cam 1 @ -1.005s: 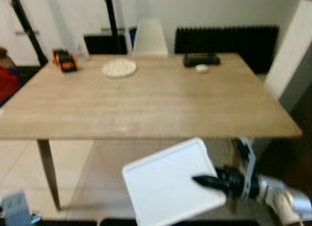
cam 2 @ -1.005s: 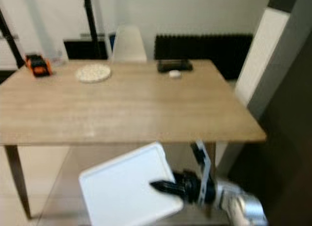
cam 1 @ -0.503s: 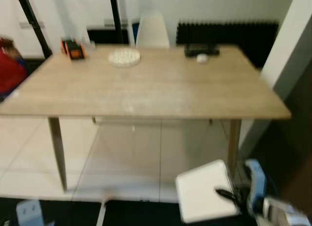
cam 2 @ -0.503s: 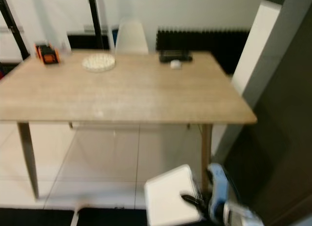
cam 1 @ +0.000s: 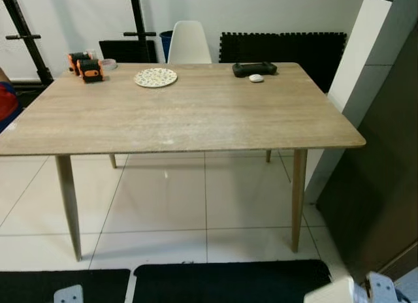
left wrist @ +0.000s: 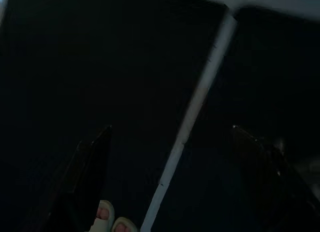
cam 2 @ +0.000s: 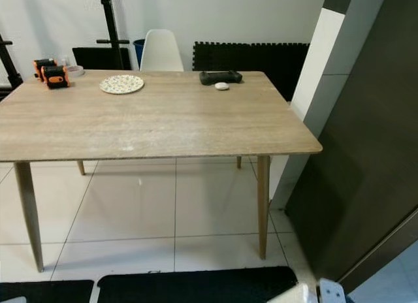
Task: Restocking fridge
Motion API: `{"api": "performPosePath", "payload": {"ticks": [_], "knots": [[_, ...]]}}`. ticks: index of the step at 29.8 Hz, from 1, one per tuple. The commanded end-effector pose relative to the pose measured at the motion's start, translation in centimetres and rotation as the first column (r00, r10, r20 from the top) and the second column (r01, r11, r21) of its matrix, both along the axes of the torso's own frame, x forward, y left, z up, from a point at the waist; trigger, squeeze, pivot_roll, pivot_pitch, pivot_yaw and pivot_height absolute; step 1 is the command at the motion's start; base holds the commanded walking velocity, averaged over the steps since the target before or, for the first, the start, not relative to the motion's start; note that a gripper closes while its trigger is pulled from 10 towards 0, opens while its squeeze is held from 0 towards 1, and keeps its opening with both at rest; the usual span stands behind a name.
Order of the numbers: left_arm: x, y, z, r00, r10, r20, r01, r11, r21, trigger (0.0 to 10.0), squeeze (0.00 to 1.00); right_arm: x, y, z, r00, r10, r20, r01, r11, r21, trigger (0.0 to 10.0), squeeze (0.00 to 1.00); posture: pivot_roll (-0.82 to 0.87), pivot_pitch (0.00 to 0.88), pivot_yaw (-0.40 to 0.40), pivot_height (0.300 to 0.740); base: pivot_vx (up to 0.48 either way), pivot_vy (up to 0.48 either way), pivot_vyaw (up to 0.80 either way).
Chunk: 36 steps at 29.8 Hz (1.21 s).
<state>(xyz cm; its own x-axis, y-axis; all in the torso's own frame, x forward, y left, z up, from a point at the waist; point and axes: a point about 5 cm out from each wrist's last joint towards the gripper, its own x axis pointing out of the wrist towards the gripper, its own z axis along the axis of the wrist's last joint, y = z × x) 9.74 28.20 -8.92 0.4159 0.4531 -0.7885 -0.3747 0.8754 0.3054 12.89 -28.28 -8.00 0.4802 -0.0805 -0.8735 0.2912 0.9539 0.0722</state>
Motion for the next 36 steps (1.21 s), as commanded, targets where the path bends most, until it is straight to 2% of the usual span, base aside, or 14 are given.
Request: {"api": "performPosePath", "payload": {"ticks": [1,4,10,18,36], "knots": [[-0.6,-1.0,-0.6,0.998,-0.036,-0.042,0.034,0.999,-0.032,10.0,0.0,-0.1,0.3,-0.2,1.0,-0.001,-0.005,0.001,1.0,-0.004,10.0,0.0,-0.07,0.0,-0.039,0.74,0.0,-0.277,0.0],[-1.4,-1.8,-1.0,0.993,-0.087,-0.08,0.083,0.995,-0.057,10.0,0.0,-0.8,0.8,-0.7,1.0,-0.012,-0.028,0.011,1.0,-0.012,10.0,0.0,-0.07,0.0,-0.037,0.74,0.0,-0.409,0.0],[-1.0,-2.4,-1.1,0.984,-0.152,-0.091,0.147,0.987,-0.059,10.0,0.0,-0.6,1.1,-0.7,1.0,-0.005,-0.03,0.005,1.0,-0.019,10.0,0.0,-0.07,0.0,-0.038,0.74,0.0,-0.461,0.0],[0.3,-3.0,-1.0,0.98,-0.185,-0.066,0.181,0.981,-0.066,10.0,0.0,0.5,1.5,-0.5,0.999,0.029,-0.024,-0.03,0.999,-0.022,10.0,0.0,-0.07,0.0,-0.041,0.74,0.0,-0.469,-0.78],[-0.1,-3.1,-1.1,0.974,-0.209,-0.085,0.204,0.977,-0.066,10.0,0.0,-0.1,1.7,-0.8,0.999,0.026,-0.032,-0.027,1.0,-0.013,10.0,0.0,-0.07,0.0,-0.039,0.74,0.0,-0.472,-0.78]]}}
